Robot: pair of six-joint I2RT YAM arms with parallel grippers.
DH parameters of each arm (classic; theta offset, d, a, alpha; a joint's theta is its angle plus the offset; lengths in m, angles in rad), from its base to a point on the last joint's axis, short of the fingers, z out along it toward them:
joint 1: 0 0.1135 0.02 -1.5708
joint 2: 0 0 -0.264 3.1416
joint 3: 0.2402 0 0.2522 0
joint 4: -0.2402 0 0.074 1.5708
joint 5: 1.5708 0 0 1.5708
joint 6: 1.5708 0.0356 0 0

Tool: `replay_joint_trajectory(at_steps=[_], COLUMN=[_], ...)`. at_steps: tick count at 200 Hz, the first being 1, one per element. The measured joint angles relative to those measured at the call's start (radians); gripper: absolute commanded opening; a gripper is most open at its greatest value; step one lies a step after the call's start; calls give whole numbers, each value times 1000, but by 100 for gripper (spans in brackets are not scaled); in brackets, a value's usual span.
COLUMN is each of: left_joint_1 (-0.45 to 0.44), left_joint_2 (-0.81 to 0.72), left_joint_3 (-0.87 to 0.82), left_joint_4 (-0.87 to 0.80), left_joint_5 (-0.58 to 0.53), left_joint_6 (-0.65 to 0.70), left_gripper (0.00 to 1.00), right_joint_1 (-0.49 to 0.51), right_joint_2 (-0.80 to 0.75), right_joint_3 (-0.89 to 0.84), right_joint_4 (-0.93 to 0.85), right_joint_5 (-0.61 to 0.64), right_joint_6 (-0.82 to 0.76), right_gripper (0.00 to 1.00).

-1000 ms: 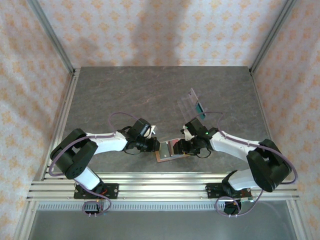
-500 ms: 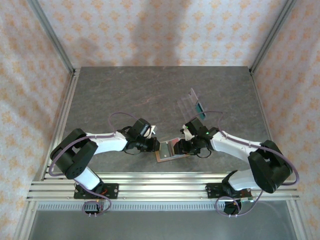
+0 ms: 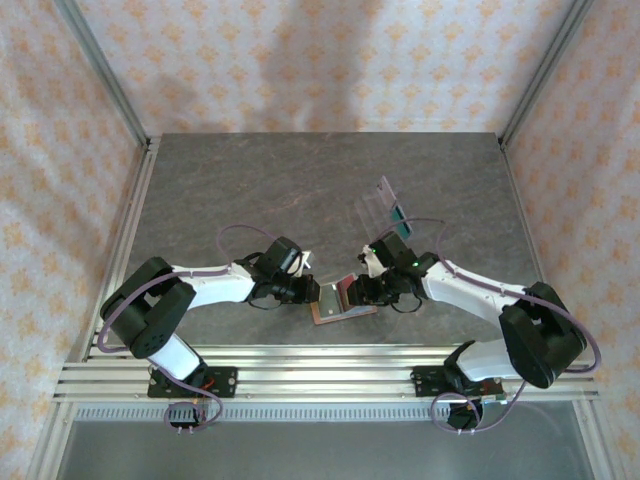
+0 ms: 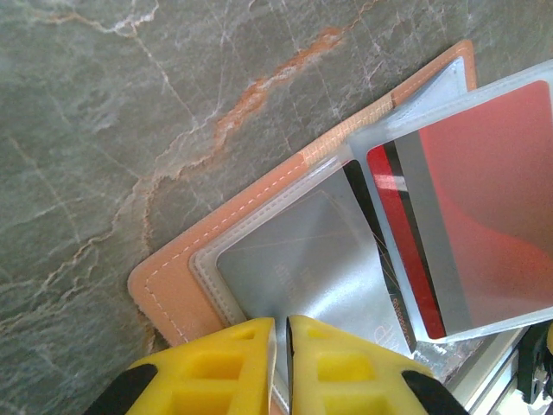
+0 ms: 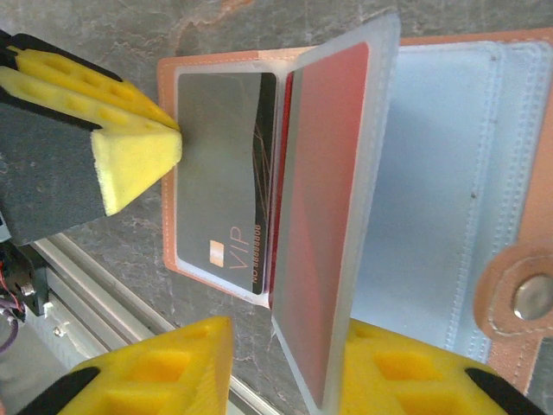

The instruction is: Put the credit cards into the card holder

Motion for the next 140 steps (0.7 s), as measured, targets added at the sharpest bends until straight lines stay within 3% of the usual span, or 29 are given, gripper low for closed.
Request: replay_joint_trajectory(at_steps=[29,84,140], left_joint_1=[0,0,0], left_joint_2=[0,-19,-49], left_joint_3=[1,1,-7], left_joint_4=[0,0,18], left_joint_5=[5,25,37], left_joint_6=[0,-2,-39], left_gripper=[21,38,39], right_joint_1=[0,1,10], right_joint_2=[-1,-2,0], right_joint_3=[0,-3,-58], right_joint_4=[35,113,206], right_joint_5=[-37,-94,-140], right_joint_6=[2,10,43], right_gripper=[32,29,24])
